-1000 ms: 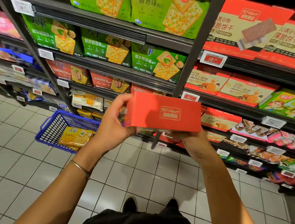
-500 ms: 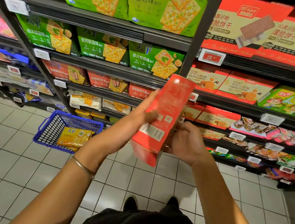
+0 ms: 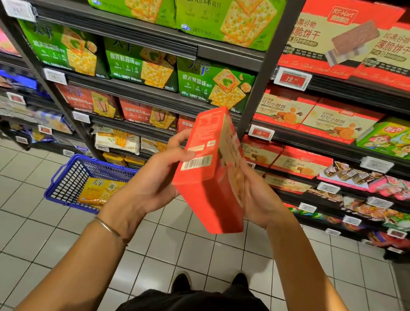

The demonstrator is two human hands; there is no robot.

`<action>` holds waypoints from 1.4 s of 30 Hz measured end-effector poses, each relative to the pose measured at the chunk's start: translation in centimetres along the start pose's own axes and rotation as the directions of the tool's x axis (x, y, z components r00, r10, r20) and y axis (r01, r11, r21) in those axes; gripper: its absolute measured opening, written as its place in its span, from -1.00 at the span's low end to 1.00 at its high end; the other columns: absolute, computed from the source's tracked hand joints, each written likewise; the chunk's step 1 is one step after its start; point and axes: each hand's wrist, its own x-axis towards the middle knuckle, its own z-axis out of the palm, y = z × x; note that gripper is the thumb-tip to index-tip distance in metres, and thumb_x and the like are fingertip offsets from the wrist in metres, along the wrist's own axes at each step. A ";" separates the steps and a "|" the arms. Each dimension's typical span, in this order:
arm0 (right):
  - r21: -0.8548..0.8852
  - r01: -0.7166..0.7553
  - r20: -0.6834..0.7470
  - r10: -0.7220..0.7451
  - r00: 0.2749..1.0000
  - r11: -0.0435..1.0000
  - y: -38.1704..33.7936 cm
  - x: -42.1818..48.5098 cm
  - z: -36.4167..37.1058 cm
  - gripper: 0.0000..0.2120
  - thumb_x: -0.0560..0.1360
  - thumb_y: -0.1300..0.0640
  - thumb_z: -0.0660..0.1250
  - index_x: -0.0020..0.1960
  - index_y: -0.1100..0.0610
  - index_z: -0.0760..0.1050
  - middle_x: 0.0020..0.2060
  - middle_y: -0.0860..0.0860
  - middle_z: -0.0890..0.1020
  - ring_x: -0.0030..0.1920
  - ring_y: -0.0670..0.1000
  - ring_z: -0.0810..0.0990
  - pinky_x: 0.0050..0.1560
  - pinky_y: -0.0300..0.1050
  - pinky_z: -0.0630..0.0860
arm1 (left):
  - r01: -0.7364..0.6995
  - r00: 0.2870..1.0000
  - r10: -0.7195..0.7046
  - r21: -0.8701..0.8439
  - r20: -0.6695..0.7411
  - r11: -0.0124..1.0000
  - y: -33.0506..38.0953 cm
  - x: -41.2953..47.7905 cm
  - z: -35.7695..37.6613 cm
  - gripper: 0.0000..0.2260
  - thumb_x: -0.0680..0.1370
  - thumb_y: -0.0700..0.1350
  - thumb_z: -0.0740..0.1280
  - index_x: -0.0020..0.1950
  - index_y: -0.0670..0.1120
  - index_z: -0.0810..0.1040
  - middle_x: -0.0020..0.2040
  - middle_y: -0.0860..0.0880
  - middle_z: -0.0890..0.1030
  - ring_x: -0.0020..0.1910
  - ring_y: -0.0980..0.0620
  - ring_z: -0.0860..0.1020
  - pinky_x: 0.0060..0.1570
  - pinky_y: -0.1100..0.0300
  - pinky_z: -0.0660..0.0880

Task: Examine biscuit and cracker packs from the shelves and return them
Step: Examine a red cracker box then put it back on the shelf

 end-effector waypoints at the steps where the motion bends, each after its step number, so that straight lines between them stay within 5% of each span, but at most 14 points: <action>1: 0.010 0.030 -0.006 -0.030 1.000 0.999 -0.2 -0.1 -0.2 -0.51 0.72 -0.21 0.07 0.49 -0.01 0.50 0.29 0.07 0.67 0.29 0.07 0.64 0.38 0.05 0.48 | 0.001 1.000 0.001 -0.097 0.016 0.995 -0.1 -0.4 -0.2 -0.34 0.41 -0.28 0.33 0.53 -0.07 0.39 0.15 -0.14 0.66 -0.03 -0.09 0.68 0.01 0.02 0.62; 5: 0.016 0.158 -0.010 -0.158 0.987 0.987 -1.3 -0.6 -0.6 -0.62 0.72 -0.09 0.11 0.45 -0.02 0.49 0.29 0.07 0.67 0.28 0.13 0.67 0.23 0.14 0.61 | 0.005 1.000 -0.006 -0.064 -0.025 0.998 -0.4 -1.1 -0.7 -0.12 0.31 -0.06 0.62 0.55 -0.20 0.31 0.28 -0.30 0.59 0.23 -0.33 0.59 0.19 -0.19 0.54; 7: 0.000 0.194 0.001 -0.194 0.981 0.981 -2.0 -1.0 -0.6 -0.61 0.67 -0.10 0.21 0.43 -0.01 0.51 0.31 0.09 0.66 0.31 0.16 0.65 0.35 0.26 0.50 | 0.012 0.999 -0.013 -0.016 -0.041 1.000 -0.3 -0.9 -0.4 -0.26 0.40 -0.02 0.56 0.47 -0.23 0.35 0.43 -0.35 0.51 0.35 -0.39 0.52 0.21 -0.19 0.56; 11: -0.006 0.227 -0.023 -0.227 0.974 0.974 -2.9 -1.8 -0.7 -0.57 0.64 -0.13 0.23 0.41 0.05 0.57 0.33 0.16 0.63 0.37 0.25 0.58 0.46 0.35 0.38 | 0.047 0.996 -0.054 -0.106 -0.064 0.993 -0.5 -1.0 -1.0 -0.44 0.54 0.00 0.37 0.48 -0.25 0.45 0.39 -0.32 0.56 0.24 -0.28 0.61 0.21 -0.15 0.58; 14: -0.051 0.245 -0.032 -0.246 0.969 0.968 -3.3 -2.4 -0.7 -0.58 0.63 -0.18 0.24 0.29 0.04 0.66 0.36 0.22 0.60 0.42 0.33 0.50 0.51 0.44 0.26 | 0.048 0.999 -0.051 -0.177 -0.011 0.983 -0.6 -0.9 -1.5 -0.68 0.57 0.04 0.37 0.20 -0.09 0.74 0.21 -0.20 0.71 0.09 -0.17 0.72 0.04 -0.06 0.67; 19: -0.072 0.324 -0.019 -0.326 0.945 0.943 -3.4 -2.7 -0.7 -0.64 0.66 -0.04 0.24 0.39 0.02 0.57 0.34 0.21 0.61 0.40 0.34 0.52 0.49 0.45 0.28 | 0.091 0.989 -0.111 -0.191 -0.094 0.977 -0.7 -0.7 -2.0 -0.72 0.56 0.05 0.37 0.06 -0.08 0.79 0.19 -0.19 0.72 0.03 -0.14 0.74 -0.02 -0.04 0.69; 22: 0.022 0.363 0.027 -0.364 0.931 0.932 -3.3 -2.6 -0.3 -0.63 0.71 0.16 0.18 0.49 -0.04 0.44 0.37 0.17 0.60 0.40 0.28 0.55 0.39 0.32 0.48 | 0.121 0.977 -0.154 -0.211 -0.145 0.970 -0.7 -0.3 -1.9 -0.73 0.51 0.04 0.41 -0.01 -0.11 0.80 0.12 -0.19 0.75 -0.06 -0.12 0.76 0.00 -0.07 0.70; 25: 0.004 0.400 0.042 -0.400 0.916 0.917 -3.6 -2.8 0.7 -0.67 0.72 0.06 0.22 0.46 -0.12 0.49 0.36 0.08 0.62 0.21 0.06 0.69 0.04 0.02 0.67 | 0.219 0.964 -0.250 -0.258 -0.095 0.941 -1.0 -0.1 -1.7 -0.65 0.49 0.17 0.40 -0.06 -0.08 0.80 -0.08 -0.12 0.77 -0.22 -0.09 0.75 -0.18 -0.02 0.72; 27: -0.126 0.430 -0.021 -0.436 0.900 0.894 -3.6 -2.7 1.1 -0.69 0.71 -0.07 0.22 0.41 -0.11 0.55 0.22 0.02 0.69 0.12 0.03 0.70 0.02 0.02 0.68 | 0.280 0.951 -0.303 -0.229 -0.068 0.932 -1.6 -0.1 -2.0 -0.49 0.54 0.34 0.28 -0.14 -0.06 0.79 -0.18 -0.10 0.73 -0.34 -0.06 0.70 -0.36 0.00 0.70; 30: -0.303 0.458 -0.082 -0.502 0.861 0.836 -3.5 -2.6 1.0 -0.67 0.68 -0.15 0.23 0.24 0.01 0.64 -0.13 0.05 0.75 -0.17 0.01 0.73 -0.17 -0.12 0.65 | 0.372 0.919 -0.388 -0.172 -0.067 0.912 -2.3 0.2 -2.5 -0.53 0.71 0.07 0.12 -0.02 -0.21 0.70 -0.30 -0.13 0.70 -0.45 0.00 0.68 -0.44 0.09 0.67; 32: -0.411 0.445 -0.091 -0.522 0.848 0.795 -3.5 -2.5 0.8 -0.63 0.69 -0.18 0.20 0.25 0.03 0.62 -0.24 0.10 0.74 -0.32 -0.03 0.68 -0.31 -0.25 0.55 | 0.416 0.903 -0.425 -0.115 -0.066 0.902 -2.5 0.4 -2.8 -0.54 0.71 0.07 0.11 -0.03 -0.20 0.69 -0.36 -0.11 0.69 -0.48 0.02 0.67 -0.47 0.11 0.65; 36: -0.553 0.459 -0.068 -0.587 0.807 0.695 -3.6 -2.6 0.5 -0.66 0.72 -0.15 0.15 0.27 -0.03 0.61 -0.28 0.10 0.74 -0.33 -0.06 0.68 -0.34 -0.28 0.50 | 0.454 0.891 -0.454 -0.112 0.028 0.884 -3.4 0.7 -3.4 -0.36 0.70 0.25 0.05 -0.11 -0.15 0.76 -0.29 -0.14 0.72 -0.45 0.03 0.68 -0.46 0.11 0.66; 42: -0.651 0.524 -0.034 -0.711 0.702 0.549 -3.7 -3.0 0.6 -0.64 0.72 -0.11 0.15 0.41 -0.07 0.56 -0.33 0.02 0.72 -0.20 -0.08 0.72 -0.17 -0.23 0.61 | 0.468 0.883 -0.432 -0.269 0.183 0.842 -4.6 1.1 -4.4 -0.41 0.66 0.20 0.08 0.00 -0.21 0.74 -0.19 -0.16 0.72 -0.36 -0.01 0.69 -0.42 0.10 0.66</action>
